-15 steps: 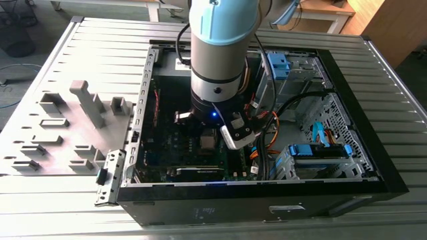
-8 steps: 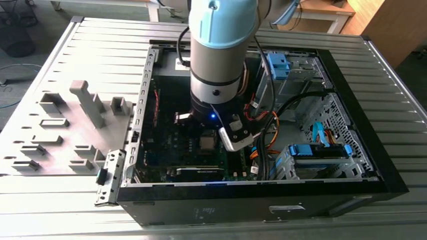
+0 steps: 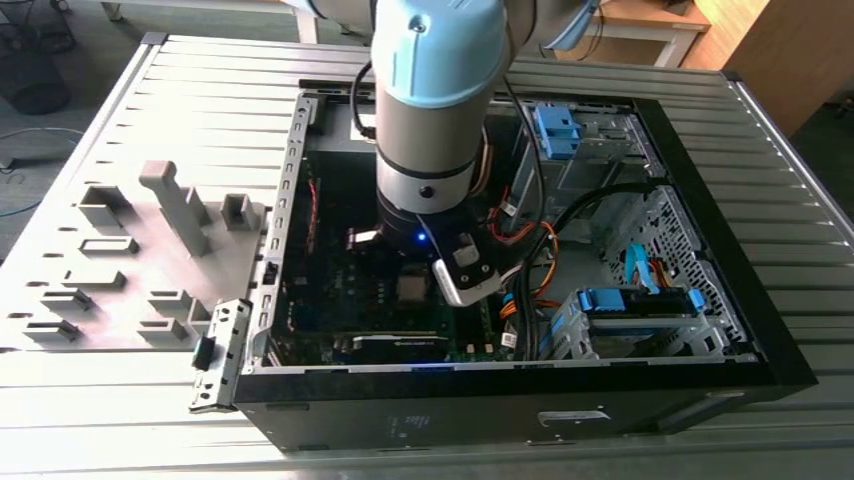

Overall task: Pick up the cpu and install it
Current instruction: 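Place the cpu into insertion slot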

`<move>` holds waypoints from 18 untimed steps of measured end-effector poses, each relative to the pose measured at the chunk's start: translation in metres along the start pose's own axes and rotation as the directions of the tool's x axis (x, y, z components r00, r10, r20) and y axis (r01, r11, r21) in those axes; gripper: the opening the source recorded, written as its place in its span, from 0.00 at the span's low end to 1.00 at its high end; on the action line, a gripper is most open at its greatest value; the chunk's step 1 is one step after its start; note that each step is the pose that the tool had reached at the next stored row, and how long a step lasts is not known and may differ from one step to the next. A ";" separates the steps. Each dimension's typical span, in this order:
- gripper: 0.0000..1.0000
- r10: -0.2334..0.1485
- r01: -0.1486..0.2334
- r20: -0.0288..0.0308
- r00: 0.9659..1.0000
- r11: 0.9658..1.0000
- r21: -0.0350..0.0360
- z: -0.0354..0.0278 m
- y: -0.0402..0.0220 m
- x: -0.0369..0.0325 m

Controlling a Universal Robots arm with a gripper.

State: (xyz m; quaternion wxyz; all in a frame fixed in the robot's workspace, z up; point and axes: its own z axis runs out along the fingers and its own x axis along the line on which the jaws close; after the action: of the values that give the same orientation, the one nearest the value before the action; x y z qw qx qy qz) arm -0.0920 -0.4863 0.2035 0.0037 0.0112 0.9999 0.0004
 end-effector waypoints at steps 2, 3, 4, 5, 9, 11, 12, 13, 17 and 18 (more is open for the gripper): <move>0.47 0.000 0.000 0.000 1.000 1.000 0.000 0.0024 -0.0001 0.0002; 0.47 0.000 0.000 0.000 1.000 1.000 0.000 0.0034 -0.0001 0.0003; 0.47 0.000 0.000 0.000 1.000 1.000 0.000 0.0038 -0.0001 0.0004; 0.47 0.000 0.000 0.000 1.000 1.000 0.000 0.0040 -0.0001 0.0004; 0.47 0.000 0.000 0.000 1.000 1.000 -0.001 0.0077 0.0000 0.0004; 0.47 0.000 0.000 0.000 1.000 1.000 -0.003 0.0087 -0.0002 0.0005; 0.47 0.000 0.000 0.000 1.000 1.000 -0.006 0.0088 -0.0001 0.0004; 0.47 0.000 0.000 0.000 1.000 1.000 -0.009 0.0093 -0.0001 0.0004; 0.47 0.000 0.000 0.001 1.000 1.000 -0.022 0.0103 -0.0001 0.0005; 0.47 0.000 0.000 0.001 1.000 1.000 -0.022 0.0110 -0.0002 0.0005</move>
State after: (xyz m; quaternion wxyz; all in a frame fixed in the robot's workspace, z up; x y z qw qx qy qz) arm -0.0924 -0.4864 0.1926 0.0045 0.0112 0.9999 0.0115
